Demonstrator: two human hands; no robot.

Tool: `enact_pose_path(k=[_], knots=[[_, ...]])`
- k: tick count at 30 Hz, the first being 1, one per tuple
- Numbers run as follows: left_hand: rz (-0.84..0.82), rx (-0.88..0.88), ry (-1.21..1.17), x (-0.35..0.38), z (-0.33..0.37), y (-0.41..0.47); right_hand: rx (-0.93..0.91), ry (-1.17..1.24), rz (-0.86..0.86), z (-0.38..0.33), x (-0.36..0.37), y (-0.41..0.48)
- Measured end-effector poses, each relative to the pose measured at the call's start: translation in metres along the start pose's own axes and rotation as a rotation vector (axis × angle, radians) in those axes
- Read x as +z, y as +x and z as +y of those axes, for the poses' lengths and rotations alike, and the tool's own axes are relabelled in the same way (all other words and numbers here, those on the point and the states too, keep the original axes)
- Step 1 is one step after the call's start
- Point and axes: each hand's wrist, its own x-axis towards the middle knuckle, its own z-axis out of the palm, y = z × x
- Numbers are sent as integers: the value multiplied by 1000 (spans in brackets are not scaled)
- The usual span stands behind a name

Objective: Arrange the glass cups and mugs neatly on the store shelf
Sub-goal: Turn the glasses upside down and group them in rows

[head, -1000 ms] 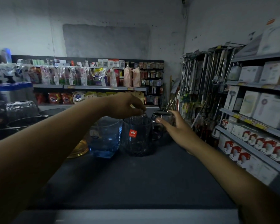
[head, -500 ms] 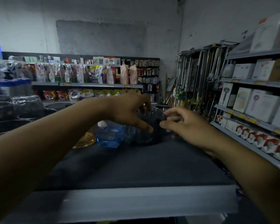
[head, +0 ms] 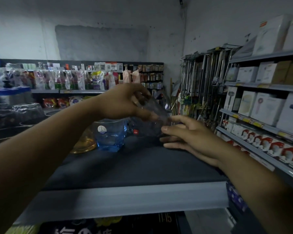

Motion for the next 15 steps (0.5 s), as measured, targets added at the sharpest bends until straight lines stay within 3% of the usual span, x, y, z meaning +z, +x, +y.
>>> enact_pose_path(k=[5,9,11,15], knots=[[248,-119,-496,22,17,-32,-75,351,-116,-19,7,-5],[398,-132,-694,41,27,-48,-198,312,-86,-36,13,-6],[409,-120,-602,42,21,-56,-239,188,-62,-41,9,-7],[407,-66,-171,35,-2,-77,-280,-184,-83,-53,0,-3]])
